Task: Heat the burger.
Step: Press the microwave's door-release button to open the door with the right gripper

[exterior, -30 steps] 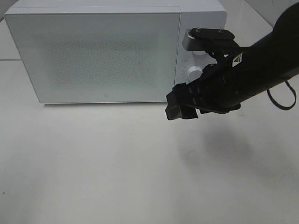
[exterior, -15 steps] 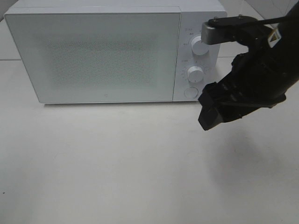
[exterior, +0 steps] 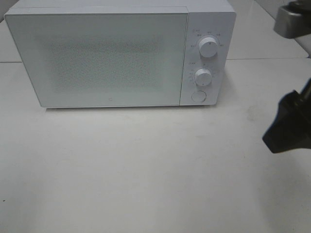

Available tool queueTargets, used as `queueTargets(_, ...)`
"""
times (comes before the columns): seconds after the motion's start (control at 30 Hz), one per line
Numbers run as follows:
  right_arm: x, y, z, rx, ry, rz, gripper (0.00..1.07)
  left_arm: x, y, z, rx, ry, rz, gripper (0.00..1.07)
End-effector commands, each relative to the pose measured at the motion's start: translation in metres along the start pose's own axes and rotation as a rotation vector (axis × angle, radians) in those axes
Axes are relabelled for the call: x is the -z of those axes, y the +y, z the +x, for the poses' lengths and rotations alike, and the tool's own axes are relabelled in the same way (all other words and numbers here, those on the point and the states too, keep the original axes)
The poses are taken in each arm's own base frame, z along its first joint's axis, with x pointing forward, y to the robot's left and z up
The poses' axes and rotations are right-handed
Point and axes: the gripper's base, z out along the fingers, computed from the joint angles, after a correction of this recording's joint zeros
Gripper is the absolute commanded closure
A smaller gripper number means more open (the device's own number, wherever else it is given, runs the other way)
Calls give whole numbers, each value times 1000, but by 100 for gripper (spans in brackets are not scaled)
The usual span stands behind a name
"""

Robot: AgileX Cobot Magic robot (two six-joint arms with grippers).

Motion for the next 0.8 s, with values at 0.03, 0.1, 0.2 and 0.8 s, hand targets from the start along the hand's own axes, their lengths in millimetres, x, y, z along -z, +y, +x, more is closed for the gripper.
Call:
queueTargets(0.03,6,-5,19,6,-24,36,32,3,-1,1,2,-32,-7,9)
queueTargets(0.1,9,-6,27,11,-43,46,32,3,-1,1,2,-32,-7,9)
queueTargets(0.2,18,-10,59,21,-126,71,32,3,-1,1,2,-32,-7,9)
queueTargets(0.8,22,-20,149,-107,-461,160,32,3,-1,1,2,-32,-7,9)
